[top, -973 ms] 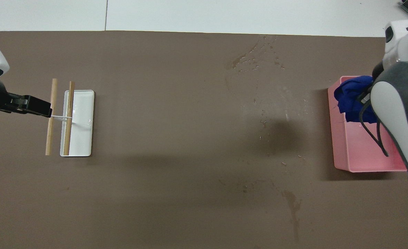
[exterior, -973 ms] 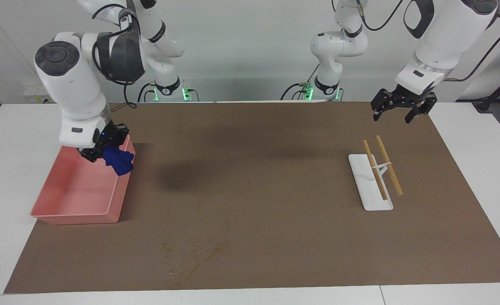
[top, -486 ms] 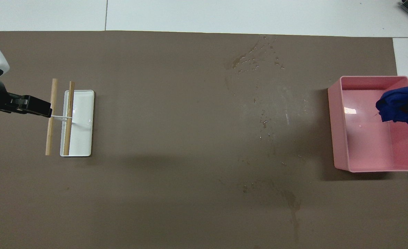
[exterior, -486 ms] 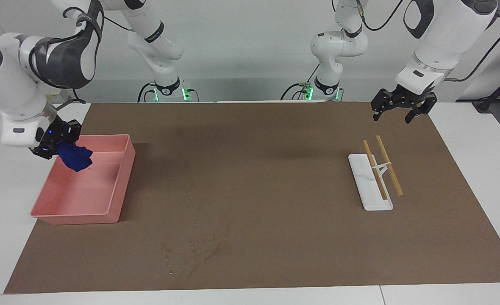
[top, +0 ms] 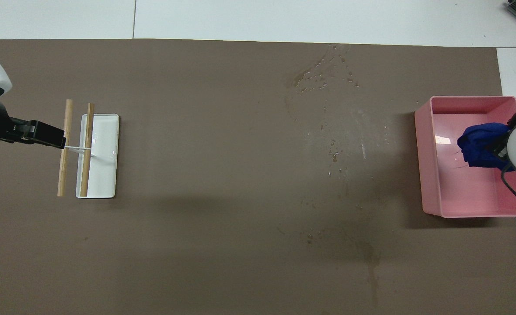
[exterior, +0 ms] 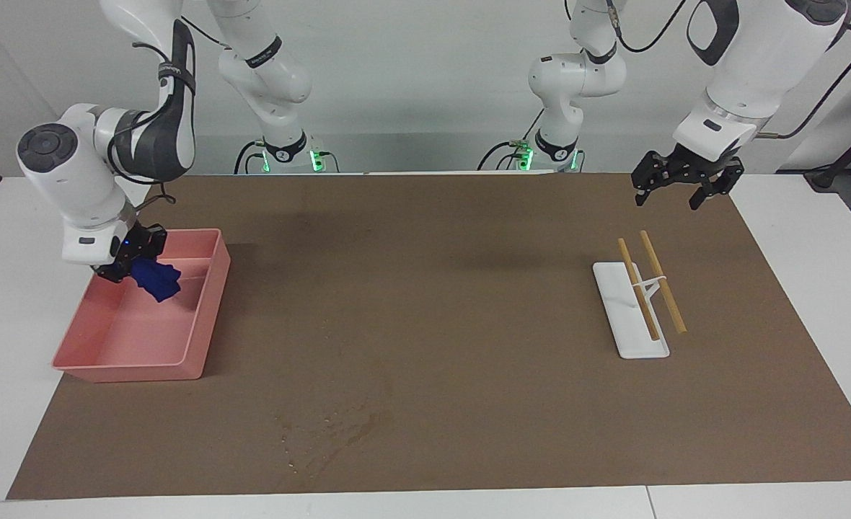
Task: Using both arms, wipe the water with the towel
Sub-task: 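Lower the cloth into the pink bin with the right gripper, then release the cloth and raise the right gripper above the bin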
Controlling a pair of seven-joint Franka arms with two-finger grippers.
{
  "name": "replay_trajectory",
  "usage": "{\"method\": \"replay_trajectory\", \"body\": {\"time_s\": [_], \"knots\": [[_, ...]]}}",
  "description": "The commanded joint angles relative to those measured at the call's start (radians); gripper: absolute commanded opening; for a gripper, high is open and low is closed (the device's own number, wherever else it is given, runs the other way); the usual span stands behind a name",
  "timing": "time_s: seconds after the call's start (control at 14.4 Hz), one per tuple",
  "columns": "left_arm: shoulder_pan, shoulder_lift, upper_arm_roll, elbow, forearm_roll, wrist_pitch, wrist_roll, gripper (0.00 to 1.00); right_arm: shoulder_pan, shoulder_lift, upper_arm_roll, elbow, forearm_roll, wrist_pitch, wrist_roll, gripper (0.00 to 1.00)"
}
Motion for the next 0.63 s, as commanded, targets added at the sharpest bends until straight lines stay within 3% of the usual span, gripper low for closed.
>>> {"method": "replay_trajectory", "body": {"time_s": [0.0, 0.21, 0.56], "knots": [[0.014, -0.027, -0.005, -0.033, -0.016, 0.014, 0.006, 1.00, -0.014, -0.049, 0.010, -0.028, 0.022, 0.003, -0.020, 1.00], [0.014, -0.027, -0.005, -0.033, -0.014, 0.014, 0.006, 1.00, 0.023, -0.050, 0.014, 0.076, 0.084, -0.104, -0.006, 1.00], [0.014, -0.027, -0.005, -0.033, -0.014, 0.012, 0.007, 1.00, 0.218, -0.086, 0.014, 0.426, 0.164, -0.613, 0.473, 1.00]]}}
